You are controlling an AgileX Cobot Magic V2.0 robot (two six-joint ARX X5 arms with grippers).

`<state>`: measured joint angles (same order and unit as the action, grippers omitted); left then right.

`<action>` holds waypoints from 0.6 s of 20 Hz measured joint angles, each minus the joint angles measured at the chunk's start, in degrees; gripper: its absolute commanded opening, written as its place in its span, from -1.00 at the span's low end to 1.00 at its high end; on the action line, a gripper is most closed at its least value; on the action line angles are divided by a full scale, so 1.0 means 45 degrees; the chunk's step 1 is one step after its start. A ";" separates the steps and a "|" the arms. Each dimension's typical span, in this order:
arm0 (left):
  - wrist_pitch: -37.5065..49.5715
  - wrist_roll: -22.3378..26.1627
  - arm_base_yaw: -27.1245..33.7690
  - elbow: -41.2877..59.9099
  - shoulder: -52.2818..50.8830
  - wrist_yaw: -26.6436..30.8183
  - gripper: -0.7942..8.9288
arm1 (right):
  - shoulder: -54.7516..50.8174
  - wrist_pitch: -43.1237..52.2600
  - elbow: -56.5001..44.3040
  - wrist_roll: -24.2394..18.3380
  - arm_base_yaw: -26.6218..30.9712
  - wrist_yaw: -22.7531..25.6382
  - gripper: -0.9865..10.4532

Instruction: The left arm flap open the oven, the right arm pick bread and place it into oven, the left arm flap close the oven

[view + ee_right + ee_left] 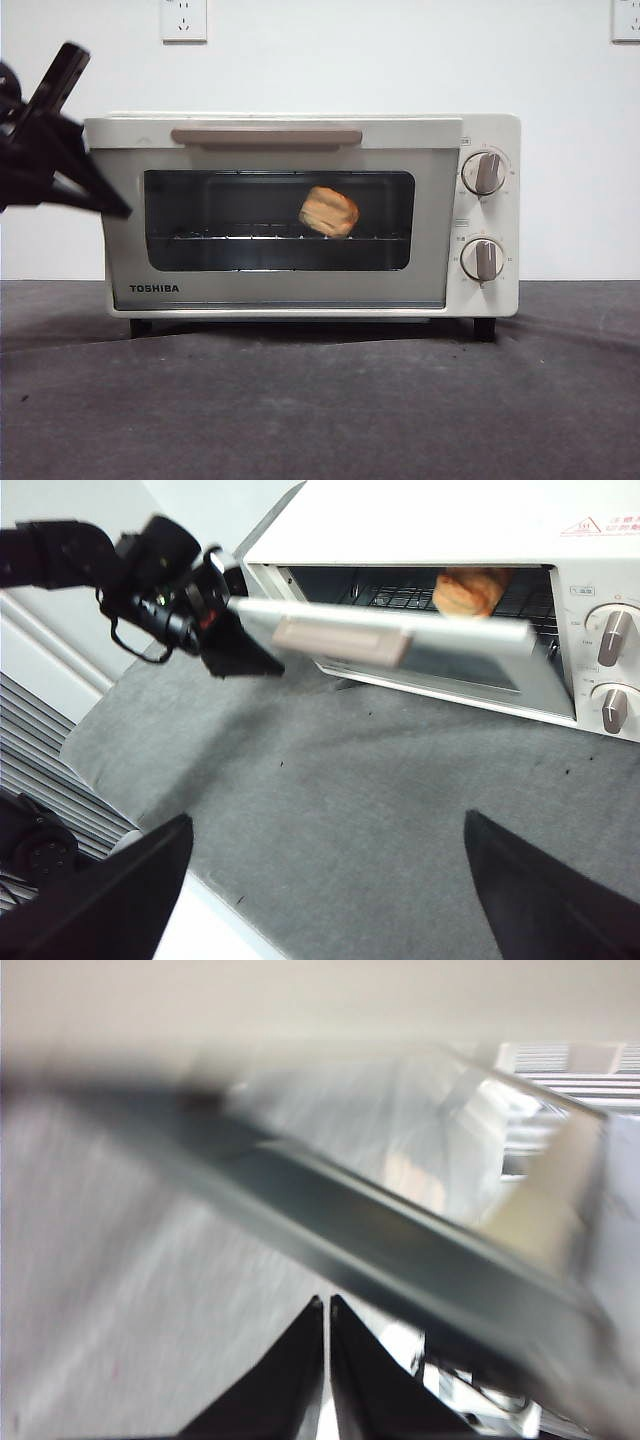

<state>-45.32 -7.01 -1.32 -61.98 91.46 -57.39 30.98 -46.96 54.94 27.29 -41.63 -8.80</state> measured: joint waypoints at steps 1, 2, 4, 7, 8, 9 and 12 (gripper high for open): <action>0.0005 0.0000 0.0000 -0.0466 -0.0005 0.0000 -0.80 | 0.0000 0.0000 0.0000 0.0000 0.0000 0.0000 -0.07; 0.0005 0.0000 0.0000 -0.0874 -0.0005 0.0000 -0.80 | 0.0000 0.0000 0.0000 0.0005 0.0000 0.0000 -0.07; 0.0034 0.0000 0.0000 -0.1787 -0.0005 -0.0005 -0.81 | 0.0000 0.0000 0.0000 0.0029 0.0000 0.0000 -0.07; 0.0015 0.0000 0.0000 -0.2730 -0.0155 -0.0005 -0.81 | 0.0000 0.0000 0.0000 0.0039 0.0000 0.0000 -0.07; 0.0024 0.0000 0.0000 -0.2846 -0.0384 0.0000 -0.81 | 0.0000 0.0000 0.0000 0.0039 0.0000 0.0000 -0.07; -0.0015 0.0000 -0.0005 -0.2846 -0.0661 0.0000 -0.81 | 0.0000 0.0000 0.0000 0.0039 0.0000 0.0000 -0.07; -0.0194 0.0015 -0.0126 -0.2846 -0.1379 0.0010 -0.80 | 0.0000 0.0000 0.0000 0.0039 0.0000 0.0000 -0.07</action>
<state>-46.19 -6.94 -1.89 -74.78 85.25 -57.34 30.98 -46.96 54.94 27.46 -41.63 -8.80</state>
